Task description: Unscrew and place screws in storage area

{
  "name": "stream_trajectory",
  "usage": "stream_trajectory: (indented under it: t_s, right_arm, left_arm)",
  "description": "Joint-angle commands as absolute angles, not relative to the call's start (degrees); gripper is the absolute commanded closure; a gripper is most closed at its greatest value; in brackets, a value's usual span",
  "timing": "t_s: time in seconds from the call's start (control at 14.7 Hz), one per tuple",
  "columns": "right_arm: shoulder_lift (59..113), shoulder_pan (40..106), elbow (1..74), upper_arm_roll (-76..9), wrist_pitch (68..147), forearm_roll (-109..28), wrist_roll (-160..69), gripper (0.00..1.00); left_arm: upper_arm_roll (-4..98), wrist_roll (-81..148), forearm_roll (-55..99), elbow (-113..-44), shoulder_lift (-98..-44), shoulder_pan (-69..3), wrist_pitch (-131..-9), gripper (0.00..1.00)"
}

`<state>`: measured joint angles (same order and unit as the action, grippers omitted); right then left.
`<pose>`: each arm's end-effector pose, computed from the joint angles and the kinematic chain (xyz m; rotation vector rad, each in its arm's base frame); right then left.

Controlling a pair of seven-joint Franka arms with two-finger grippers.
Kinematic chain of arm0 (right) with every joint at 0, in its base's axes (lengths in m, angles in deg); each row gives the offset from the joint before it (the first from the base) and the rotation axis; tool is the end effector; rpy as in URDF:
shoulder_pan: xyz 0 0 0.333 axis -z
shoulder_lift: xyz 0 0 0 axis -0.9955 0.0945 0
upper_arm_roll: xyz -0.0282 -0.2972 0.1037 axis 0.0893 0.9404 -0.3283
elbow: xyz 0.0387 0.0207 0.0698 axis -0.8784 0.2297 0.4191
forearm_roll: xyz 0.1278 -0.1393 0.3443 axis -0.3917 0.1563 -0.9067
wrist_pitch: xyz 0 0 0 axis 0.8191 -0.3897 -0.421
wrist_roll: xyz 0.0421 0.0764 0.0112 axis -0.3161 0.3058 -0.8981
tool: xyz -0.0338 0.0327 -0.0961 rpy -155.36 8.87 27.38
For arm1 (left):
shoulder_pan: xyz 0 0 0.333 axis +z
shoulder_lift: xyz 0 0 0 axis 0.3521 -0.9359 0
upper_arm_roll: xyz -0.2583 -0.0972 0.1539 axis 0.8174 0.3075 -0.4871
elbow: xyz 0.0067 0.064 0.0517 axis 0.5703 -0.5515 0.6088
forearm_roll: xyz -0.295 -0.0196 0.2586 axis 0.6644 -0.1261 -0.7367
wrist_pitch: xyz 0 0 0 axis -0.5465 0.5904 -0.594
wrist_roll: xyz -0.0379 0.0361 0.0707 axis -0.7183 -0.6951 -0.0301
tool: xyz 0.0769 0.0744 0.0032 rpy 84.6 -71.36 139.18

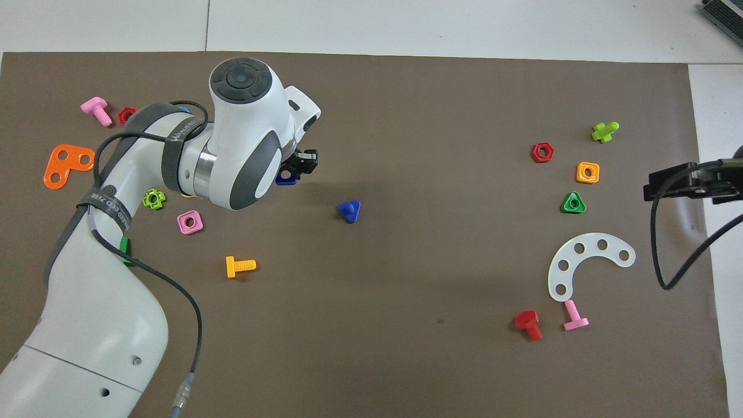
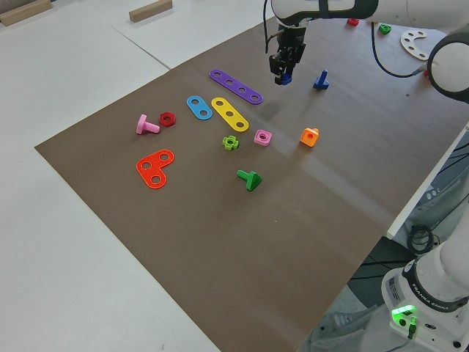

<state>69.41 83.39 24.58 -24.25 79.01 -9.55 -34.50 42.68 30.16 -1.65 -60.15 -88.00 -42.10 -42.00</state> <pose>0.5442 -0.0093 0.6329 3.1365 -0.1024 -0.0094 0.6285 -0.2321 0.3544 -3.0997 0.1999 0.1894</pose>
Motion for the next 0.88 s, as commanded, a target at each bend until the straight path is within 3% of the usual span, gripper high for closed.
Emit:
stream_trajectory:
  t_s: [0.0, 0.34, 0.48, 0.61, 0.81]
  right_arm:
    - [69.26, 84.13, 24.71, -24.23, 78.45, -9.88, -36.19, 0.0]
    - [69.69, 78.8, 26.2, -24.23, 82.21, -10.76, -29.97, 0.0]
    - [69.87, 74.32, 29.18, -24.23, 87.56, -10.76, -25.14, 0.0]
    - [73.36, 68.26, 29.46, -24.23, 91.26, -10.84, -16.55, 0.0]
    - [79.96, 61.57, 29.19, -24.32, 100.91, -11.54, -8.52, 0.0]
  left_arm:
    - [43.05, 23.98, -0.81, -72.99, -80.82, -40.22, -49.13, 0.57]
    - [42.87, 18.79, -0.81, -83.74, -77.29, -39.16, -57.23, 0.53]
    - [42.87, 17.72, -0.81, -83.75, -76.94, -38.11, -57.24, 0.24]
    - [42.96, 16.06, -0.81, -83.05, -75.71, -36.71, -56.8, 0.02]
    - [42.87, 14.47, -0.81, -81.47, -72.81, -33.82, -54.44, 0.0]
